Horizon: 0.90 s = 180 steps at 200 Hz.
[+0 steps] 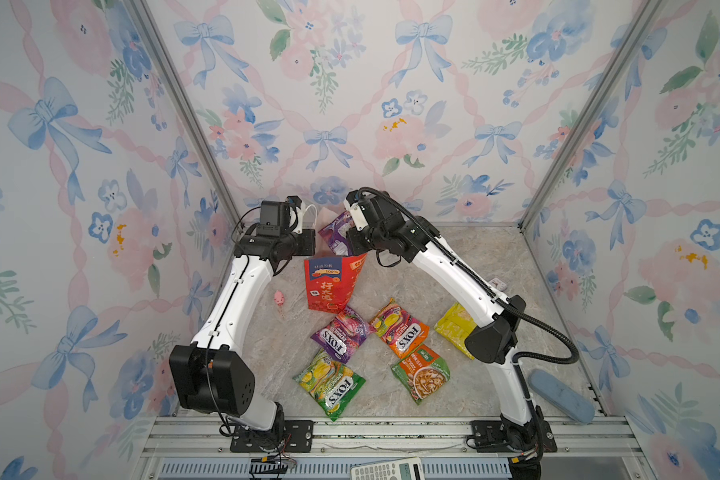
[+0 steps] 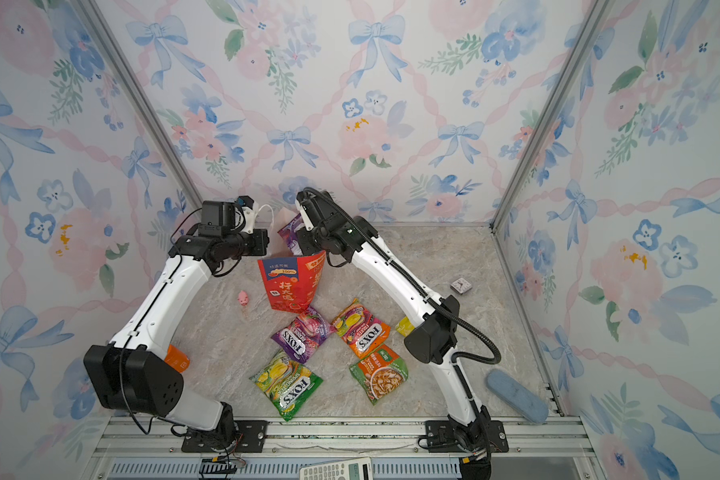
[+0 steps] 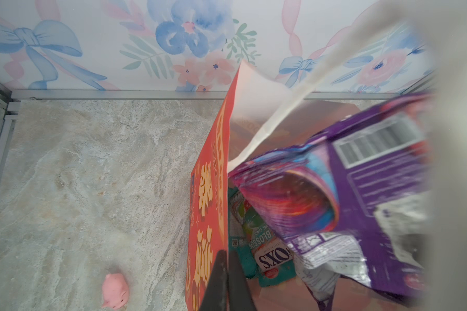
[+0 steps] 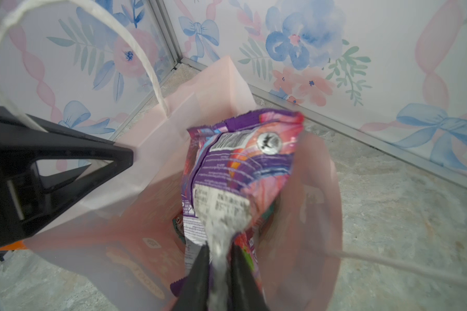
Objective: Place the snacks into the paper bag
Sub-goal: 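Lower the purple packet into the bag and open the right gripper, then move the right gripper down to the purple Fox's Berries packet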
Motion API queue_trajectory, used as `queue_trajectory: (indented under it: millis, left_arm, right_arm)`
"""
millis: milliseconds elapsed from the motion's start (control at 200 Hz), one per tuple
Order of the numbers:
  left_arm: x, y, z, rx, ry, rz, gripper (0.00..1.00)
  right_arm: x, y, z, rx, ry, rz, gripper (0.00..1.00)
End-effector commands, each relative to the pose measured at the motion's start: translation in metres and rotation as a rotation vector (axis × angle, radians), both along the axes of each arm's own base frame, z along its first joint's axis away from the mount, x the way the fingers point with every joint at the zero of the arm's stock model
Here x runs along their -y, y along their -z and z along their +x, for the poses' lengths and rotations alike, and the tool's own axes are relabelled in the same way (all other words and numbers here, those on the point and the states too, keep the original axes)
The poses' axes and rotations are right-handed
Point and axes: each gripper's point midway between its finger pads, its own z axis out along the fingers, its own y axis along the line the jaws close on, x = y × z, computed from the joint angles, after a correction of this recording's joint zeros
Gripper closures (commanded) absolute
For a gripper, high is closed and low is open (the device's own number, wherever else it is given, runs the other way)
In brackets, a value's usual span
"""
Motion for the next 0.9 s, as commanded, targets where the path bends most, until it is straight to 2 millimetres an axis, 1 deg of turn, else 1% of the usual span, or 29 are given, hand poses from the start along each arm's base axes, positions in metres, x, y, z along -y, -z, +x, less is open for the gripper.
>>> queue_trajectory:
  millis: [0,90,260,335,370,385,490,580,670,760,840,865,880,885,895]
  left_arm:
    - [-0.003,0.001,-0.003,0.003,0.007,0.01,1.0]
    - [-0.003,0.001,-0.003,0.004,0.006,0.011,1.0]
    - [-0.003,0.0,-0.003,0.006,0.006,0.011,1.0]
    - [-0.004,0.001,-0.003,0.006,0.003,0.012,1.0]
    - [-0.003,0.001,-0.003,0.005,0.006,0.011,1.0]
    - [-0.003,0.001,-0.003,0.004,0.006,0.01,1.0]
    - [-0.004,0.001,-0.003,0.004,0.004,0.013,1.0]
    - [-0.004,0.001,-0.003,0.005,0.003,0.013,1.0]
    - [-0.004,0.0,-0.003,0.007,0.002,0.015,1.0]
    - [-0.004,0.0,-0.003,0.007,0.002,0.015,1.0]
    - [-0.005,0.001,-0.003,0.005,-0.001,0.018,1.0]
    - [-0.005,0.0,-0.003,0.009,-0.002,0.018,1.0]
    - [-0.005,0.0,-0.003,0.007,-0.001,0.019,1.0]
    - [-0.005,0.0,-0.003,0.007,-0.001,0.019,1.0]
    - [-0.005,0.001,-0.003,0.007,-0.001,0.019,1.0]
  right_arm:
    - [-0.007,-0.032,-0.009,0.032,-0.027,0.081,0.62]
    - [-0.008,-0.041,-0.013,0.036,-0.044,0.108,0.57]
    - [-0.008,-0.062,-0.025,0.035,-0.088,0.18,0.51]
    - [-0.009,-0.074,-0.033,0.033,-0.121,0.229,0.48]
    - [-0.009,-0.076,-0.037,0.032,-0.136,0.246,0.48]
    - [-0.009,-0.081,-0.039,0.038,-0.144,0.258,0.47]
    - [-0.009,-0.093,-0.052,0.055,-0.191,0.308,0.44]
    - [-0.005,-0.099,-0.062,0.067,-0.222,0.333,0.41]
    - [0.001,-0.098,-0.072,0.077,-0.244,0.338,0.37]
    - [0.011,-0.088,-0.082,0.079,-0.251,0.328,0.31]
    - [0.022,-0.072,-0.093,0.071,-0.258,0.309,0.24]
    - [0.025,-0.065,-0.096,0.066,-0.261,0.299,0.21]
    - [0.025,-0.055,-0.097,0.054,-0.264,0.287,0.2]
    - [0.028,-0.058,-0.1,0.059,-0.264,0.291,0.19]
    - [0.031,-0.058,-0.102,0.063,-0.263,0.291,0.18]
